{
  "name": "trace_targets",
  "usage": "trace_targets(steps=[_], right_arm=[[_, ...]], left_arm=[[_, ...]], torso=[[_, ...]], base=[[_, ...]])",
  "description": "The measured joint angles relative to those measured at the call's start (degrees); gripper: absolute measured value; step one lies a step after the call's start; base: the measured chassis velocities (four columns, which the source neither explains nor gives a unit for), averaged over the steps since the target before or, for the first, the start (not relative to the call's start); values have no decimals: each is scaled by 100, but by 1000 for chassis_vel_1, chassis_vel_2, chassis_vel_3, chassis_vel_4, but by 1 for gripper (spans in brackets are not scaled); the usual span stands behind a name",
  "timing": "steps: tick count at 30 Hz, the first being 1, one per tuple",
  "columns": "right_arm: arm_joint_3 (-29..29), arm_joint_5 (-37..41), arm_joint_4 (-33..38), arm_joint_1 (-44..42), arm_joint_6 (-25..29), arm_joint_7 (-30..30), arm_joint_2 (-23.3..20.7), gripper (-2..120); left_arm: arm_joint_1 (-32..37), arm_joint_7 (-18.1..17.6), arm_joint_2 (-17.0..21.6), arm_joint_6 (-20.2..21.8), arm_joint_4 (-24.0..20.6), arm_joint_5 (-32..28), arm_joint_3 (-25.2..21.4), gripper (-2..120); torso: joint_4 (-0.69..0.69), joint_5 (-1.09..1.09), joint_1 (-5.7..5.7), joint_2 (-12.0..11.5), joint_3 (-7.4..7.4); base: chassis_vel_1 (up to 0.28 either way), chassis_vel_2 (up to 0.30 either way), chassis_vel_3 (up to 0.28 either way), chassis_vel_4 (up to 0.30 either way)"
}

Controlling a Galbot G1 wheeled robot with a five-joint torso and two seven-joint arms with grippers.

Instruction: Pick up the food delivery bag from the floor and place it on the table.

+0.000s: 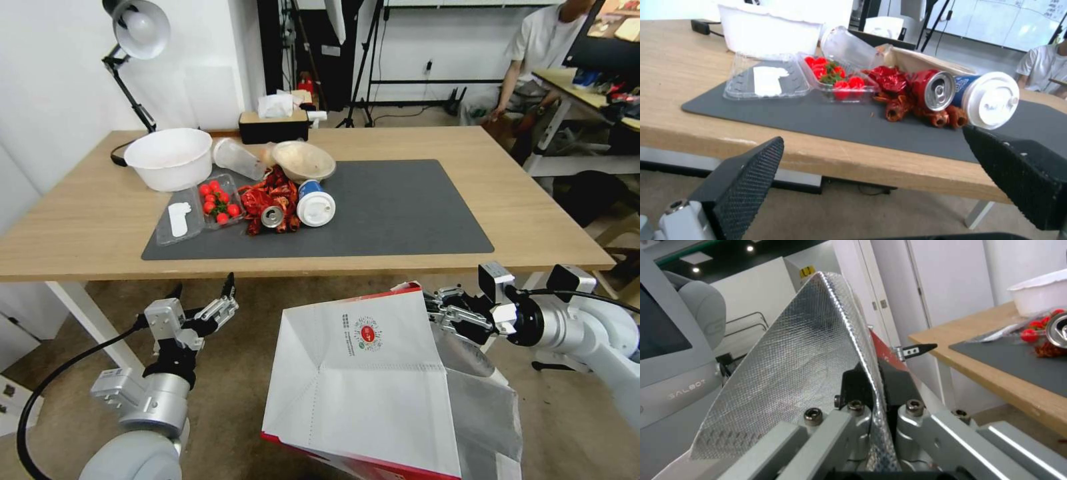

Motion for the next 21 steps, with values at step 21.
trace_targets(steps=[21], right_arm=[[84, -1, 56, -125, 3, -3, -6, 0]], left_arm=[[42, -3, -4, -8, -56, -6, 10, 100]], torso=[[0, 0, 236, 536, 300]], base=[[0, 0, 0, 0]])
